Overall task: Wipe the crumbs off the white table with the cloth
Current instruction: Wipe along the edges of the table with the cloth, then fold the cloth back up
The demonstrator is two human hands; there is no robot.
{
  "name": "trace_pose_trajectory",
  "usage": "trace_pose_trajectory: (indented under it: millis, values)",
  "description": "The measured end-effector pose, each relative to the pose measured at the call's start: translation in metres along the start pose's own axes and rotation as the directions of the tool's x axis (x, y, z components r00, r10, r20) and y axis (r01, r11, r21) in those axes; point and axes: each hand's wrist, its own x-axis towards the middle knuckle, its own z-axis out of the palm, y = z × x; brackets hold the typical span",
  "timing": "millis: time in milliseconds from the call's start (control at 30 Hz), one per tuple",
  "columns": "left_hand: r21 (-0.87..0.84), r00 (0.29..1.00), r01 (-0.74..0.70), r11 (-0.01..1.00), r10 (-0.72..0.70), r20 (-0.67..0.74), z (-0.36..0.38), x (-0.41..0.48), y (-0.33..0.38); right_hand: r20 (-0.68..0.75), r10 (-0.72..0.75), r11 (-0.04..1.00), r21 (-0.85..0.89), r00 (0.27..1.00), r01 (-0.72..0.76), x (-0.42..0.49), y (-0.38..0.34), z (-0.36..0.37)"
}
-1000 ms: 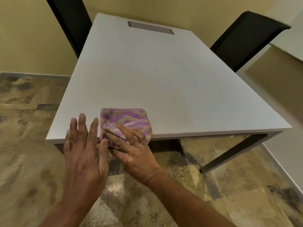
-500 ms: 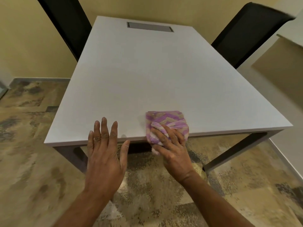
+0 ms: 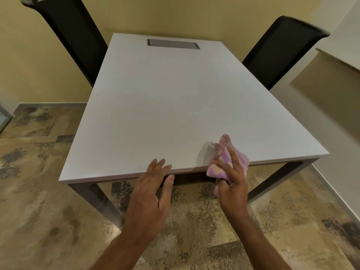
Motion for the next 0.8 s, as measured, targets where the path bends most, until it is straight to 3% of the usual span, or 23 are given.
trace_pose_trajectory:
  millis: [133, 233, 333, 433, 600, 700, 800]
  values:
    - [-0.303, 0.932, 0.339, 0.891, -0.274, 0.237, -0.004, 0.007, 0.026, -0.01, 0.034, 0.965, 0.261, 0.999, -0.031, -0.009, -0.045, 0.005]
    - [-0.488, 0.795, 0.598, 0.636, -0.391, 0.464, -0.013, 0.012, 0.034, 0.005, 0.055, 0.944, 0.326, 0.998, -0.053, -0.024, -0.066, 0.014]
    - [-0.596, 0.771, 0.633, 0.494, -0.335, 0.541, -0.029, 0.013, 0.042, 0.082, 0.05, 0.945, 0.32, 0.995, -0.074, -0.042, -0.085, 0.025]
    - [-0.626, 0.792, 0.607, 0.49, -0.305, 0.529, -0.044, 0.009, 0.055, 0.141, 0.068, 0.941, 0.32, 0.988, -0.11, -0.054, -0.106, 0.037]
    - [-0.616, 0.773, 0.633, 0.469, -0.425, 0.472, -0.072, -0.001, 0.068, 0.126, -0.037, 0.959, 0.282, 0.991, 0.0, -0.068, -0.139, 0.05]
    - [-0.609, 0.752, 0.653, 0.449, -0.477, 0.455, -0.087, -0.005, 0.078, 0.14, 0.025, 0.943, 0.325, 0.99, -0.07, -0.075, -0.156, 0.053]
    - [-0.62, 0.741, 0.659, 0.425, -0.506, 0.441, -0.1, -0.007, 0.09, 0.176, -0.014, 0.948, 0.315, 0.984, -0.043, -0.083, -0.168, 0.051]
